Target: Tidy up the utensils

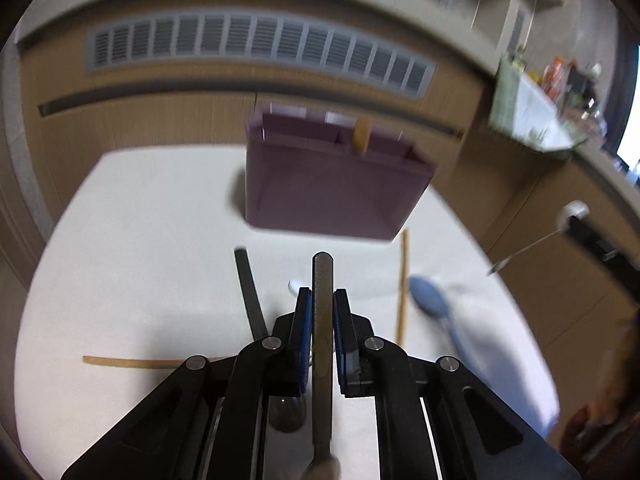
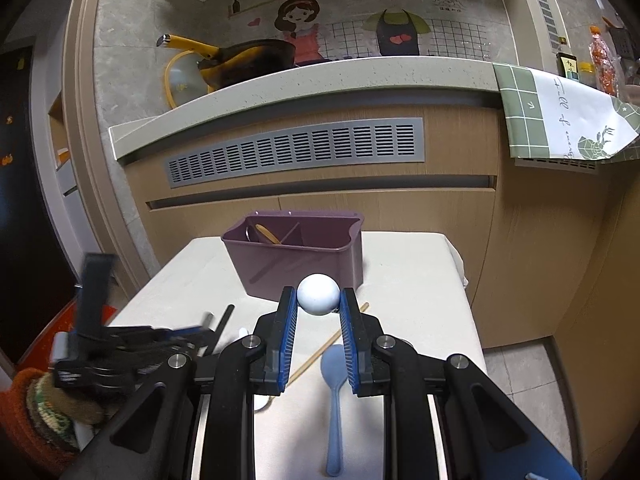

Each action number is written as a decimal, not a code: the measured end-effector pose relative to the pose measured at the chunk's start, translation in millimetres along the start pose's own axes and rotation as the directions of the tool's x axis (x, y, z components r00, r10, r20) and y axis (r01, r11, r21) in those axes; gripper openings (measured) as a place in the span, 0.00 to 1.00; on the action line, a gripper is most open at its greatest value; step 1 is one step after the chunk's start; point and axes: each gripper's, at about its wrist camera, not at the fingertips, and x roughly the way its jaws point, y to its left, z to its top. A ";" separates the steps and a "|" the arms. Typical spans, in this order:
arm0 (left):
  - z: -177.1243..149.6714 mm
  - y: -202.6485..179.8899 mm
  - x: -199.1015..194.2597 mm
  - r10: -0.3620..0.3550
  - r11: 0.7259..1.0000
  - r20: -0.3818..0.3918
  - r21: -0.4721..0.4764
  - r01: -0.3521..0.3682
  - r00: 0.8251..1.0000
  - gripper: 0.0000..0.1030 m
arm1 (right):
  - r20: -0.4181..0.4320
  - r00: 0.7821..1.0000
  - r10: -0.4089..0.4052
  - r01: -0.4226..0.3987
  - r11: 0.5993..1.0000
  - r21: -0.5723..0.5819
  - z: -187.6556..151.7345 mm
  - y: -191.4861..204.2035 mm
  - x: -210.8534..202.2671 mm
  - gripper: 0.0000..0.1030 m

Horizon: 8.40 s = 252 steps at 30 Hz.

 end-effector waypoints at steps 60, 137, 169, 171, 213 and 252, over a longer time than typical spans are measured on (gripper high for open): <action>11.5 -3.4 -42.0 -0.003 1.000 0.105 -0.001 0.004 0.994 0.04 | -0.057 0.997 0.061 -0.060 0.998 0.014 6.7 2.6 2.3 0.18; 192.1 20.3 40.1 -0.053 0.993 0.372 -0.077 0.088 0.927 0.03 | 0.002 0.977 0.215 -0.214 0.971 0.104 120.2 -5.7 98.0 0.18; -48.3 67.9 -24.9 0.071 0.989 -0.027 -0.129 -0.074 0.997 0.48 | -0.364 0.923 -0.120 0.047 0.978 -0.204 -64.3 0.8 87.9 0.32; -49.2 65.1 -28.9 0.095 0.992 -0.017 -0.087 -0.096 0.995 0.48 | -0.379 0.917 -0.122 0.049 0.980 -0.195 -64.4 -1.1 95.3 0.32; -59.1 60.3 6.0 0.003 0.997 -0.163 -0.073 -0.015 0.987 0.48 | -0.491 0.866 0.094 -0.142 0.988 -0.062 -78.3 24.2 89.0 0.07; -31.4 1.8 1.4 -0.058 0.996 -0.108 0.060 0.064 0.992 0.52 | -0.491 0.857 0.155 -0.221 0.972 -0.080 -93.8 30.8 74.6 0.35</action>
